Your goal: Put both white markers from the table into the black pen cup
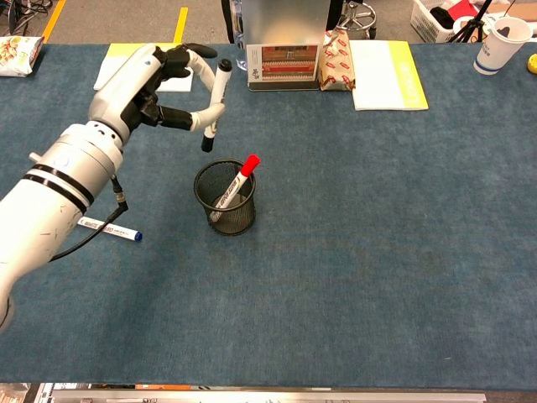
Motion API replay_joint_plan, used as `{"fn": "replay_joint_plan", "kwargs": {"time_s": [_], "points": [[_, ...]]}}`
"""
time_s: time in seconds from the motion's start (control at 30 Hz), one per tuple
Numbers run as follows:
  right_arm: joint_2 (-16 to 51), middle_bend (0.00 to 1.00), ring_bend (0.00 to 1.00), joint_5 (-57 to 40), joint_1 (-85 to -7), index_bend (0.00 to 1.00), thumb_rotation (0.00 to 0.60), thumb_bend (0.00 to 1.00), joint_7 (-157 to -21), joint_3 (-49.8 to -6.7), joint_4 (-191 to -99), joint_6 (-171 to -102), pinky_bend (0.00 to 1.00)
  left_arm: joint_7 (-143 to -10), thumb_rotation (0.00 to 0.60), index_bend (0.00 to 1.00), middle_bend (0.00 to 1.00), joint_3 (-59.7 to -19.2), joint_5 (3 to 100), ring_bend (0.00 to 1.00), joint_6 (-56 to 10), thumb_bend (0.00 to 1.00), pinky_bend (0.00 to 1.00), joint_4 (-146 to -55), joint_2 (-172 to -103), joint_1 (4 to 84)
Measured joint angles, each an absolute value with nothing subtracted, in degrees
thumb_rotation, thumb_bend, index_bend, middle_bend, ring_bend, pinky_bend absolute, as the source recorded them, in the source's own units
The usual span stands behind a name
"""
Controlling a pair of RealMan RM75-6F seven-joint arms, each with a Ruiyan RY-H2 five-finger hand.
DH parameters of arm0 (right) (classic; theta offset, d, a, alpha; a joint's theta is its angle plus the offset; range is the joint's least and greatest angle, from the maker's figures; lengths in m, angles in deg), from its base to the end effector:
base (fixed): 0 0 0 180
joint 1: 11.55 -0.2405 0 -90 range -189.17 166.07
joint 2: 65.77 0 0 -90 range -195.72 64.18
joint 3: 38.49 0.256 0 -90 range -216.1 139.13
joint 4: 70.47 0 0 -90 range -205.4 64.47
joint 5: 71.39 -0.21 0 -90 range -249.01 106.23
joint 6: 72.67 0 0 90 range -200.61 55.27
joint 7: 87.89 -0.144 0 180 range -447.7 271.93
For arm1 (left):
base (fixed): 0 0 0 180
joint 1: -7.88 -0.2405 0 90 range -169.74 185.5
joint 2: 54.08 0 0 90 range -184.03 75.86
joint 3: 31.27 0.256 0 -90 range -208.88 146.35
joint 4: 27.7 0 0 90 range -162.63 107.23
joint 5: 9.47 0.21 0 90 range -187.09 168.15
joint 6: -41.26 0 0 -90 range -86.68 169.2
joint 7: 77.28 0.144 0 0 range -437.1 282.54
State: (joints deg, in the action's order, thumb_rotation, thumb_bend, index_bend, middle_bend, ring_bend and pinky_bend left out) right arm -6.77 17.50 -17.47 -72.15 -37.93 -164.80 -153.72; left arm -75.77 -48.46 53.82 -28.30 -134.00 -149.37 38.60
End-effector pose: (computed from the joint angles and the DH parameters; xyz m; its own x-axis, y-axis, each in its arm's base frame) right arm -0.3089 -0.1773 0.1671 0.6787 -0.0759 0.7304 -0.7341 -0.0979 0.6720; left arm -0.0899 0.2791 -0.0001 -0.3796 0.2891 0.8789 0.8962 -0.1208 0.4268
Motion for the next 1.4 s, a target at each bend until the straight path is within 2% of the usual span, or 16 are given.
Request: {"fn": "replay_joint_plan", "kwargs": {"time_s": [0.23,0.43,1.2,1.4], "points": [[-6.8,0.39,0.26,17.4,-17.5,0.57,0.600,0.87,-72.1,-37.9,-164.8,-153.7,0.16,-78.3,0.565,0.58,0.17,-48.7,51.8,0.03,-29.1,0.31,0.12,-134.5,-151.1,37.8],[-6.9,0.39,0.26,17.5,-17.5,0.57,0.600,0.87,-72.3,-37.8,-164.9,-153.9,0.16,-78.9,0.566,0.58,0.17,-47.3,51.9,0.03,-30.5,0.31,0.12,-134.7,-152.8,36.7],[-7.0,0.39,0.26,17.5,-17.4,0.57,0.600,0.87,-72.6,-37.8,-165.1,-154.1,0.16,-84.0,0.563,0.58,0.17,-44.6,54.0,0.03,-27.5,0.31,0.12,-132.8,-154.7,35.2],[-7.1,0.39,0.26,17.5,-17.4,0.57,0.600,0.87,-72.8,-37.8,-165.1,-154.2,0.16,-85.5,0.541,0.51,0.17,-44.5,54.3,0.03,-26.4,0.31,0.12,-131.8,-154.9,35.0]]}}
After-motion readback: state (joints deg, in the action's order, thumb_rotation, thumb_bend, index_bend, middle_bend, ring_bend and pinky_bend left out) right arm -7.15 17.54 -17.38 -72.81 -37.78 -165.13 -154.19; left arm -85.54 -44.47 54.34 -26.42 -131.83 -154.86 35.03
